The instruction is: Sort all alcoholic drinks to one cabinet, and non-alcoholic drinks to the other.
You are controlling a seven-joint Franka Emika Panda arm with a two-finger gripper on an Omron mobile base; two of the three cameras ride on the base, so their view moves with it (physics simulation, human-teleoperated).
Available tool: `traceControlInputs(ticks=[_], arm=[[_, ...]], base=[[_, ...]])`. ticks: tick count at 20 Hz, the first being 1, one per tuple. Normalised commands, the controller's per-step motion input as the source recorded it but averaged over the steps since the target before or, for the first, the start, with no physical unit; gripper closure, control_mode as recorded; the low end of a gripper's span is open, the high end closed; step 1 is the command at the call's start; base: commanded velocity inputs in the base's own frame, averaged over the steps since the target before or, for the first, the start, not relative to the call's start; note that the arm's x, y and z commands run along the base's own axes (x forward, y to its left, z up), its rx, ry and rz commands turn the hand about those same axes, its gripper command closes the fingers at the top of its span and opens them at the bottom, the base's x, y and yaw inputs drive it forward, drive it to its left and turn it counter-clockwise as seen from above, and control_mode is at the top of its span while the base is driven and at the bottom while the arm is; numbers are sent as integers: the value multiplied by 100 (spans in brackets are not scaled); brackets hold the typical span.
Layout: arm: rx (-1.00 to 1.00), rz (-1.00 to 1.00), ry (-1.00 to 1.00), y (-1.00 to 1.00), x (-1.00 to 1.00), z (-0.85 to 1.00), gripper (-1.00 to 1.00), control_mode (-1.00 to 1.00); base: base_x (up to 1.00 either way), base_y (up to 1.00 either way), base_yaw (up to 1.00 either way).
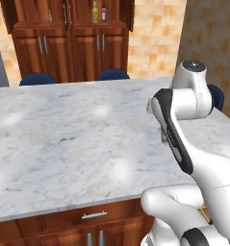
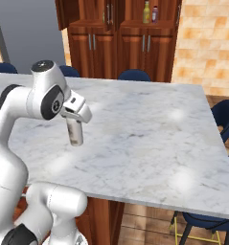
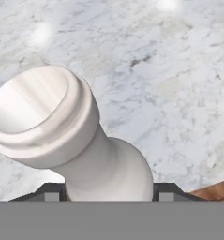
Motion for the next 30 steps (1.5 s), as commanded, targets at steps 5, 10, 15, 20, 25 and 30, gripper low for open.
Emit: traceControlInputs(ticks=[5, 10, 15, 20, 25, 30], arm=[[0, 0, -20, 1, -67, 24, 100, -100], [0, 0, -17, 0, -40, 33, 100, -100], [0, 0, -15, 0, -32, 11, 100, -100], [0, 0, -1, 0, -14, 1, 100, 100], [0, 0, 0, 0, 0, 0, 100, 100], [0, 0, 0, 0, 0, 0, 100, 100]], base=[[0, 0, 0], [0, 0, 0], [0, 0, 0], [-72, -3, -2], [-87, -50, -7], [-6, -99, -2]])
